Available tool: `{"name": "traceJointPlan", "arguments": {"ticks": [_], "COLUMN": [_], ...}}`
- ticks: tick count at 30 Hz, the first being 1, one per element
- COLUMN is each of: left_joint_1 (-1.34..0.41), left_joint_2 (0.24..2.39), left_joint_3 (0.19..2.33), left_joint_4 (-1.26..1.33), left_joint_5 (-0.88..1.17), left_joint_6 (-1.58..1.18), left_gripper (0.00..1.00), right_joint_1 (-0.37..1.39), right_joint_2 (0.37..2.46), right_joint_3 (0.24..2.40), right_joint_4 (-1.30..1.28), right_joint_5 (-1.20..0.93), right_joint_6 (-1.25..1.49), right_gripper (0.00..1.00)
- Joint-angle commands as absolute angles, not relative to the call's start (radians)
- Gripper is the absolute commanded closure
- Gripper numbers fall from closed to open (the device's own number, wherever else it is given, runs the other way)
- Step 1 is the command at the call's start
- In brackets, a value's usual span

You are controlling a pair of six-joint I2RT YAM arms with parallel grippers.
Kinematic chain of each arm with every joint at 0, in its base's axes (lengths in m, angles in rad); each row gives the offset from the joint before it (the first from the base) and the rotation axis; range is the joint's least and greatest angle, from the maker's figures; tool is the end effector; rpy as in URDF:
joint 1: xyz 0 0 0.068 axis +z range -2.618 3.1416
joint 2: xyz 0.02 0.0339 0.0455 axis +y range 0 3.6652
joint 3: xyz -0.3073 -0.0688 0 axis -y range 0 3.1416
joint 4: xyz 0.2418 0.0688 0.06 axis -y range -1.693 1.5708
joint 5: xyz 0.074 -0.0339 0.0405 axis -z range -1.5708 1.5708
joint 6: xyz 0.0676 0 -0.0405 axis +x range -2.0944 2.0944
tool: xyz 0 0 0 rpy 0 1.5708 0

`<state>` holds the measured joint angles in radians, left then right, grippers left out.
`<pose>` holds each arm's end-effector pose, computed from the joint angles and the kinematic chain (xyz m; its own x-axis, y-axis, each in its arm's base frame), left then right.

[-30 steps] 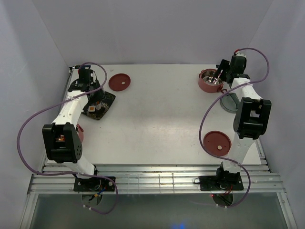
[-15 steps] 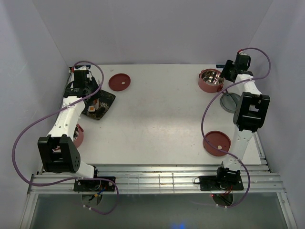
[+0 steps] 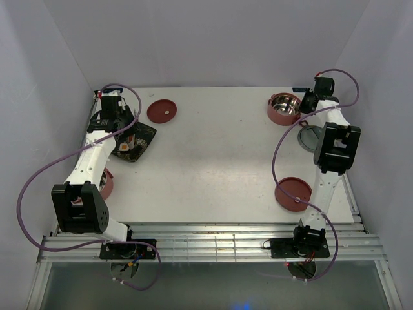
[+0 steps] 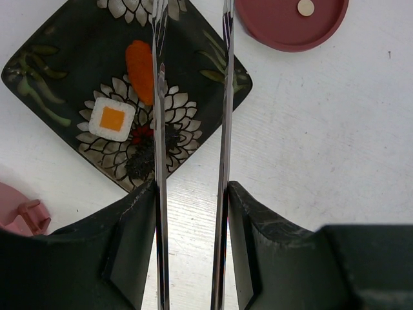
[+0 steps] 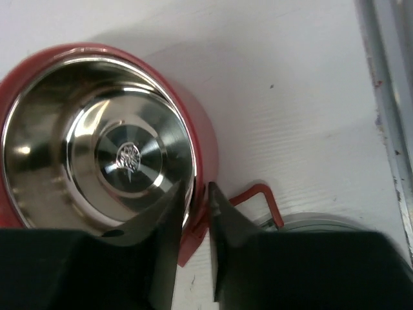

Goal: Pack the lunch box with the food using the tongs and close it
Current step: Move the packing box to the center of the board.

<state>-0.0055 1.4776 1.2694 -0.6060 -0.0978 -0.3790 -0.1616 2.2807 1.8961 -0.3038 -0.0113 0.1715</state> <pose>0.3374 0.0047 0.3255 -0.6528 -0.3646 -0.6640 -0.3262 0.9264 -0.1880 0.5689 -0.0920 0.2215 -0.5918 0.2694 -0.7597 0.2570 0.9564 0.1389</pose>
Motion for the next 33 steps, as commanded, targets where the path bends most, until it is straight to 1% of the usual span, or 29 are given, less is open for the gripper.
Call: {"name": "traceJointPlan", "arguments": {"ticks": [1,2,5,7,11,14,17,21,28,30,32,33], "left_joint_1": [-0.003,-0.003,0.038,0.04,0.043,0.043,0.043,0.043,0.043,0.043,0.043,0.043], "left_joint_2": [1.454,1.453,1.459,1.465,1.48,1.491,1.516,1.528,1.574,1.572,1.575,1.583], "left_joint_3": [1.27,1.27,1.266,1.262,1.259,1.255,1.256,1.238,1.247,1.241,1.239,1.238], "left_joint_4": [-0.584,-0.583,-0.581,-0.581,-0.581,-0.577,-0.575,-0.587,-0.603,-0.604,-0.607,-0.607], "left_joint_5": [-0.124,-0.123,-0.115,-0.11,-0.112,-0.109,-0.106,-0.13,-0.147,-0.156,-0.163,-0.161], "left_joint_6": [-0.383,-0.39,-0.396,-0.394,-0.39,-0.39,-0.388,-0.393,-0.394,-0.397,-0.397,-0.397], "left_gripper": [0.45,0.45,0.45,0.45,0.45,0.45,0.45,0.45,0.45,0.45,0.45,0.45], "right_joint_1": [-0.158,-0.15,-0.118,-0.094,-0.005,0.081,0.153,0.219,0.288,0.294,0.304,0.305], "right_joint_2": [2.278,2.272,2.261,2.244,2.149,2.033,1.967,1.892,1.829,1.829,1.827,1.824], "right_joint_3": [1.93,1.925,1.914,1.898,1.774,1.608,1.527,1.349,1.218,1.209,1.198,1.195], "right_joint_4": [-0.321,-0.318,-0.333,-0.337,-0.298,-0.232,-0.183,-0.077,0.017,0.026,0.035,0.038], "right_joint_5": [-0.072,-0.089,-0.121,-0.153,-0.147,-0.17,-0.183,-0.198,-0.183,-0.189,-0.181,-0.176], "right_joint_6": [0.147,0.143,0.133,0.135,0.156,0.184,0.216,0.294,0.328,0.328,0.33,0.328], "right_gripper": [0.78,0.84,0.92,0.92,0.92,0.92,0.92,0.92,0.92,0.89,0.81,0.8]}}
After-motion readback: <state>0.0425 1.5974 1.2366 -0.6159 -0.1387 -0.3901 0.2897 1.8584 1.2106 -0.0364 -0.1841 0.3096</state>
